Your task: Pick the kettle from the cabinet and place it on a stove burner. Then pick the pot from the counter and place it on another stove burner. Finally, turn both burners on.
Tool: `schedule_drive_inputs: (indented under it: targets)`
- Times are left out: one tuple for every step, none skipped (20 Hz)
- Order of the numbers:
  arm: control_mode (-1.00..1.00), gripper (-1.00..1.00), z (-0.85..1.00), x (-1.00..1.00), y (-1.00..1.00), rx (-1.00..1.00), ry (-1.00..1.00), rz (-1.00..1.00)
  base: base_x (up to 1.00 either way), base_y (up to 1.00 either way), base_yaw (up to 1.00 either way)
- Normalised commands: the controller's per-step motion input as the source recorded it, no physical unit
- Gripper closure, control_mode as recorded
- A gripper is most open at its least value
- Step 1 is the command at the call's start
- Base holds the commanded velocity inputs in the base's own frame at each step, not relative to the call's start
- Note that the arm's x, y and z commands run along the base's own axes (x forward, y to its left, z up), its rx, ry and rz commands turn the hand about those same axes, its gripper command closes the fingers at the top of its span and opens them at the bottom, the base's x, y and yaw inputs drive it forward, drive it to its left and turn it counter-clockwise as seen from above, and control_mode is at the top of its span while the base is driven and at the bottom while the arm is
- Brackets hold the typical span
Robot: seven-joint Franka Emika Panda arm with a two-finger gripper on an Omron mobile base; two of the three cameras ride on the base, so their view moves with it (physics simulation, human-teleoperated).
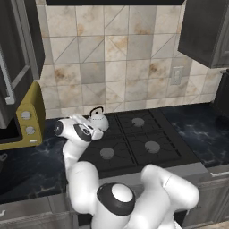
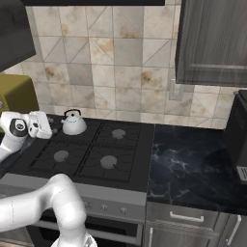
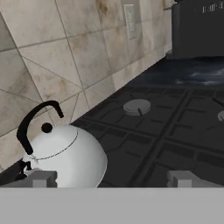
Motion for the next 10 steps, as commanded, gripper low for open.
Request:
schedule_drive_inputs:
  targets:
    - [-1.00,-1.00,0.28,-0.31,-0.13,0.05,0.00,-0.02,0.00,0.00,0.00]
    - [-1.00,-1.00,0.31,-0.30,-0.11,0.05,0.00,-0.01,0.00,0.00,0.00]
    - [-1.00,-1.00,0.35,-0.31,-0.11,0.06,0.00,-0.01,0.00,0.00,0.00]
    - [-1.00,-1.00,0.38,-0.29,-0.09,0.06,0.00,-0.01,0.00,0.00,0.00]
    - [-1.00,-1.00,0.43,-0.32,-0.02,0.06,0.00,-0.01,0.00,0.00,0.00]
    - [-1.00,-1.00,0.43,-0.33,0.00,0.06,0.00,0.00,0.00,0.00,0.00]
    - [-1.00,-1.00,0.43,-0.35,-0.01,0.06,0.00,0.00,0.00,0.00,0.00]
    - [-1.00,-1.00,0.39,-0.35,-0.03,0.06,0.00,0.00,0.00,0.00,0.00]
    - [-1.00,-1.00,0.39,-0.38,-0.03,0.06,0.00,0.00,0.00,0.00,0.00]
    - [-1.00,-1.00,0.41,-0.34,0.00,0.06,0.00,0.00,0.00,0.00,0.00]
